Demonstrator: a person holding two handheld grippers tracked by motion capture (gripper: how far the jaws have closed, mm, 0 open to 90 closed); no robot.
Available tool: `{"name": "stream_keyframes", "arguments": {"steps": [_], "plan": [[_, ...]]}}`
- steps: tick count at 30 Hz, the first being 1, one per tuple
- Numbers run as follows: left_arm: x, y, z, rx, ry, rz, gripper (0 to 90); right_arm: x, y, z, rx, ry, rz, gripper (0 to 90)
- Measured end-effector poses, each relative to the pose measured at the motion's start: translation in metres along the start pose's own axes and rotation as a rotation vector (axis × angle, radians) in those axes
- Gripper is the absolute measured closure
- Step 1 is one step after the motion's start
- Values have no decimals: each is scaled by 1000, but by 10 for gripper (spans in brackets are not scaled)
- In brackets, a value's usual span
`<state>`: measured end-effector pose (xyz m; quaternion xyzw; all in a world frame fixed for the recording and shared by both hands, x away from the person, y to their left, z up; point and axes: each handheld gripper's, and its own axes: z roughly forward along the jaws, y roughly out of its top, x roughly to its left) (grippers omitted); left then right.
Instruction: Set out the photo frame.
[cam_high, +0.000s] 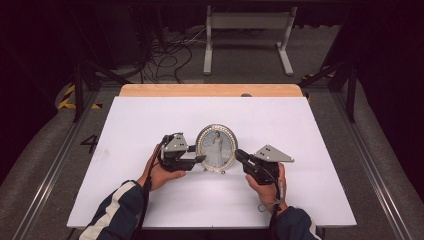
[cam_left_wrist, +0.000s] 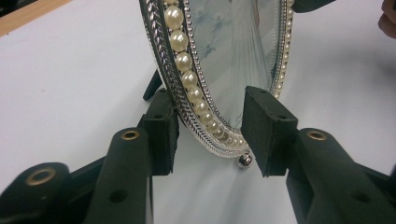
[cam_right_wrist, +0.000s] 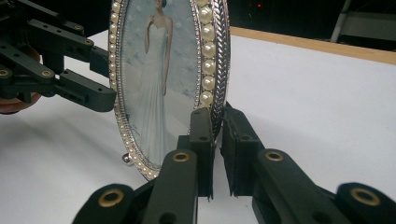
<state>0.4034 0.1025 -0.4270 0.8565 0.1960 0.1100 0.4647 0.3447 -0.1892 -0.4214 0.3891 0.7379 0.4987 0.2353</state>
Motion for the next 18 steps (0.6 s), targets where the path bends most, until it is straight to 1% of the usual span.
{"name": "stream_keyframes", "arguments": {"steps": [5, 8, 12, 18], "plan": [[3, -1, -2, 1, 4, -9, 672, -1, -1, 2, 14, 8, -2, 834], [2, -1, -3, 6, 0, -7, 675, -2, -2, 3, 26, 11, 0, 837], [1, -1, -4, 15, -1, -1, 673, -2, -2, 4, 27, 12, -1, 838], [0, -2, -4, 17, 6, 4, 670, -1, -2, 5, 29, 14, -6, 841]]}}
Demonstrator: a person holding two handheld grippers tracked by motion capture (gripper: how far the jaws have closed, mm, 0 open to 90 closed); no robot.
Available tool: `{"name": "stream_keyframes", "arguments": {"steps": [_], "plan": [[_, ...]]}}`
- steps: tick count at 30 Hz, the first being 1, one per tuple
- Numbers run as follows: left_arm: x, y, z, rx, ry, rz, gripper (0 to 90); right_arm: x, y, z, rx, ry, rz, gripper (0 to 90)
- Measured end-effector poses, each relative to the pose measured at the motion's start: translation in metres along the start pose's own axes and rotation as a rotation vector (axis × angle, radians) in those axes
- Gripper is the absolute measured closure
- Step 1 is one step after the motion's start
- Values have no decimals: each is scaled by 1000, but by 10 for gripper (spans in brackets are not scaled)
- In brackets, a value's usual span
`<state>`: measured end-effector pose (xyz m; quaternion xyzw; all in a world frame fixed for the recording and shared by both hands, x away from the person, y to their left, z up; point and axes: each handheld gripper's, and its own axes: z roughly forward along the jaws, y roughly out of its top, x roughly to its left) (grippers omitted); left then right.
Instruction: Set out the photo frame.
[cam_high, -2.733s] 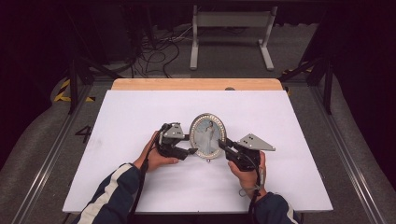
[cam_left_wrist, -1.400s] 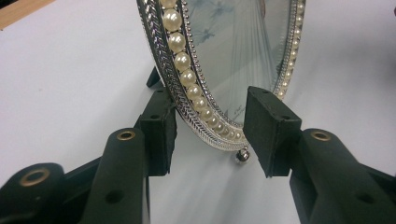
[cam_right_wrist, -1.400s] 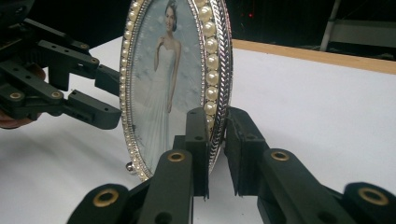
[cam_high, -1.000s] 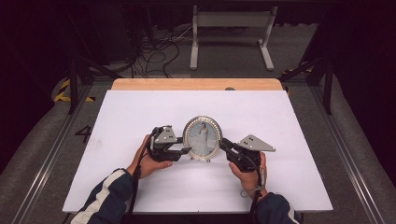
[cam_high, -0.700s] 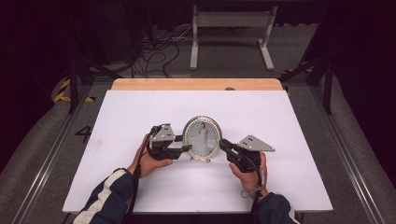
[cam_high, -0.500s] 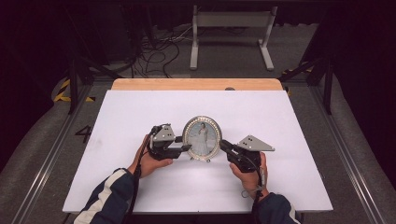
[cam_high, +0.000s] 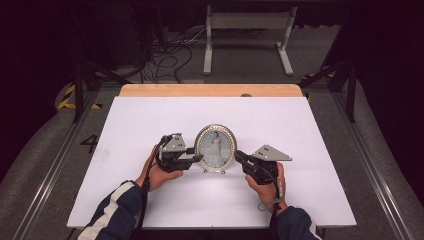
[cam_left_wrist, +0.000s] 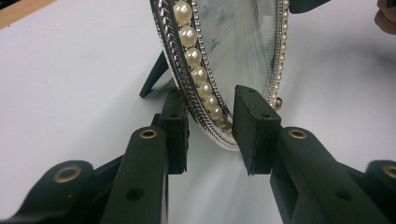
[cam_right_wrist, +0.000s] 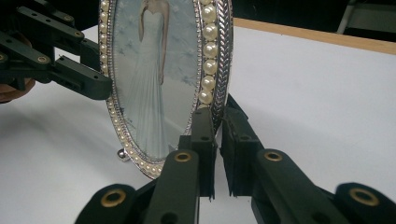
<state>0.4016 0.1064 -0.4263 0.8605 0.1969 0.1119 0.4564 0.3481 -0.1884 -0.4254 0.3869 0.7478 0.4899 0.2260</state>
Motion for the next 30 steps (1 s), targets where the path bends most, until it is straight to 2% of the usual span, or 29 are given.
{"name": "stream_keyframes", "arguments": {"steps": [30], "plan": [[-3, -2, 3, 5, 1, -5, 660, 0, 1, 1, 15, -1, -18, 841]]}}
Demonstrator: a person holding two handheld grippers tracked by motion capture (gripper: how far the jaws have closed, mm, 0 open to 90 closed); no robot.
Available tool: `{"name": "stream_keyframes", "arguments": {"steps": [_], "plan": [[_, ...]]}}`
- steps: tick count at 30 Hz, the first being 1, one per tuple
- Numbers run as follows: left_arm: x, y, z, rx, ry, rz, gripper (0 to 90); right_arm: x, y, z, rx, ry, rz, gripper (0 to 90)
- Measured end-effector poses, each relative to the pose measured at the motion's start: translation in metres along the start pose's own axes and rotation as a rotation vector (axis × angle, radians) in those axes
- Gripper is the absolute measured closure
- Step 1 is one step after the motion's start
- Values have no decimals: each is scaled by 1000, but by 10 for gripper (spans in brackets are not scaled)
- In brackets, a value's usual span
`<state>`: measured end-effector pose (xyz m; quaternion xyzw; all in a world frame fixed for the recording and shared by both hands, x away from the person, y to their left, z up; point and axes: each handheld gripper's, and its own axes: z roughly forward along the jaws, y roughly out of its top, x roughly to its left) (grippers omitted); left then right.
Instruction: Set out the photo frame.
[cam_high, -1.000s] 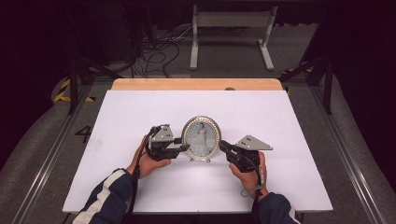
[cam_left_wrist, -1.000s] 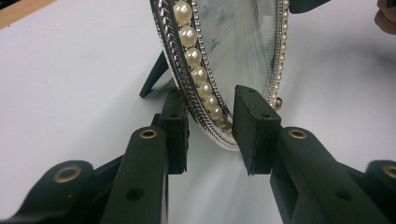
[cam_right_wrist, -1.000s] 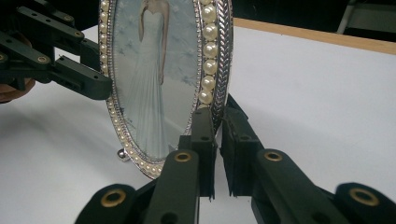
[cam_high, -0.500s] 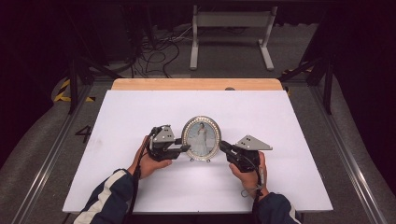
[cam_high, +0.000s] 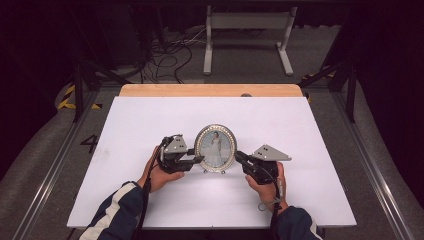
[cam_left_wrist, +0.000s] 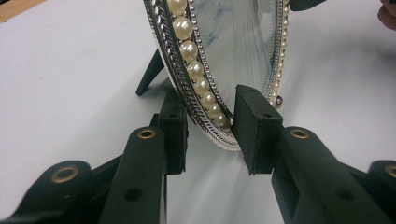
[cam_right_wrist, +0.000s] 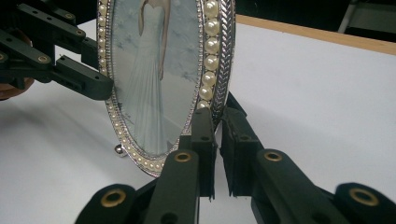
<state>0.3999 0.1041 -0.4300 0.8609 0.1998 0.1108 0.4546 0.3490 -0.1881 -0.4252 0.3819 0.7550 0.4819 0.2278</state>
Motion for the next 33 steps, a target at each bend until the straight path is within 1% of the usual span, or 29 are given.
{"name": "stream_keyframes", "arguments": {"steps": [16, 23, 26, 29, 33], "plan": [[0, -1, 0, 1, -9, 0, 656, 0, 1, 1, 6, -6, -20, 840], [0, -1, 0, 5, -8, 7, 647, 1, 1, 1, 6, -7, -24, 840], [-1, -1, 2, 15, -2, 19, 644, 1, 1, 1, 8, -8, -27, 839], [-2, -2, 3, 19, -1, 17, 644, 2, 2, 0, 12, -16, -48, 836], [-2, -1, 2, 22, 2, 27, 644, 2, 2, 0, 15, -22, -70, 833]]}}
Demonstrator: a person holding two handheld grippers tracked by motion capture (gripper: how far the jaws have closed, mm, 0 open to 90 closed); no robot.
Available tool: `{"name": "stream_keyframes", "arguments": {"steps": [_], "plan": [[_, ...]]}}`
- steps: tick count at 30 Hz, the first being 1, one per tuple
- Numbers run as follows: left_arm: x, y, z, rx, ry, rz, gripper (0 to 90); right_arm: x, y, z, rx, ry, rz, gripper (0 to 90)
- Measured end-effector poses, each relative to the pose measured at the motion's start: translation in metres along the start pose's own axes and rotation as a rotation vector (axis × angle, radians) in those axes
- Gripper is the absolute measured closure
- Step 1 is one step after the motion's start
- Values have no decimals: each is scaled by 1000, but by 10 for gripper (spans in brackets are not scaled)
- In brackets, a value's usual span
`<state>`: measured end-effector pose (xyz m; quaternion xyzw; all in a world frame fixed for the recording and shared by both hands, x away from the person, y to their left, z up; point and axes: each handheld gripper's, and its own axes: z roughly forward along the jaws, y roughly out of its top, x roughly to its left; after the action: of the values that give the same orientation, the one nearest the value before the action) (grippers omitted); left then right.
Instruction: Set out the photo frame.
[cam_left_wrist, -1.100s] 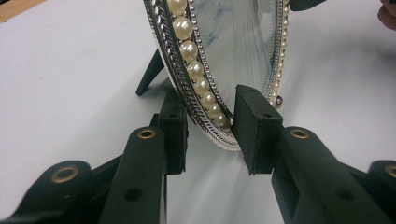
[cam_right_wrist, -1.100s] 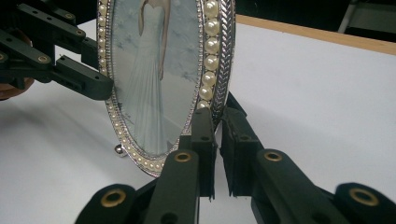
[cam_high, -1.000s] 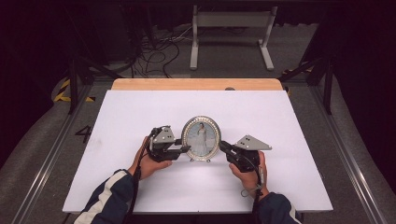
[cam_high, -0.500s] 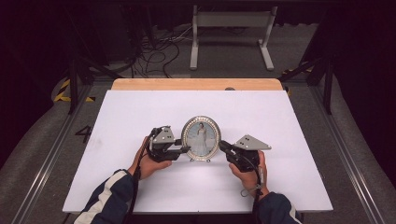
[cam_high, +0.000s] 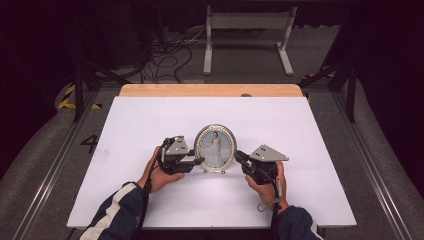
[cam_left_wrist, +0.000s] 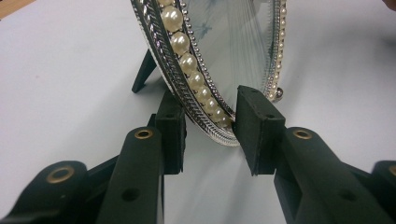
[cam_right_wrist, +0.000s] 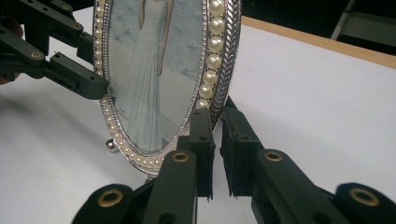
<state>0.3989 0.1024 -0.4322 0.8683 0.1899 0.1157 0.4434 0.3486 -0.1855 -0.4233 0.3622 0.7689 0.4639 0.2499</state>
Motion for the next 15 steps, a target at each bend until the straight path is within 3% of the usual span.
{"name": "stream_keyframes", "arguments": {"steps": [15], "plan": [[-5, 0, -14, 11, 32, 36, 621, 4, 2, -10, 8, 3, -60, 814]]}}
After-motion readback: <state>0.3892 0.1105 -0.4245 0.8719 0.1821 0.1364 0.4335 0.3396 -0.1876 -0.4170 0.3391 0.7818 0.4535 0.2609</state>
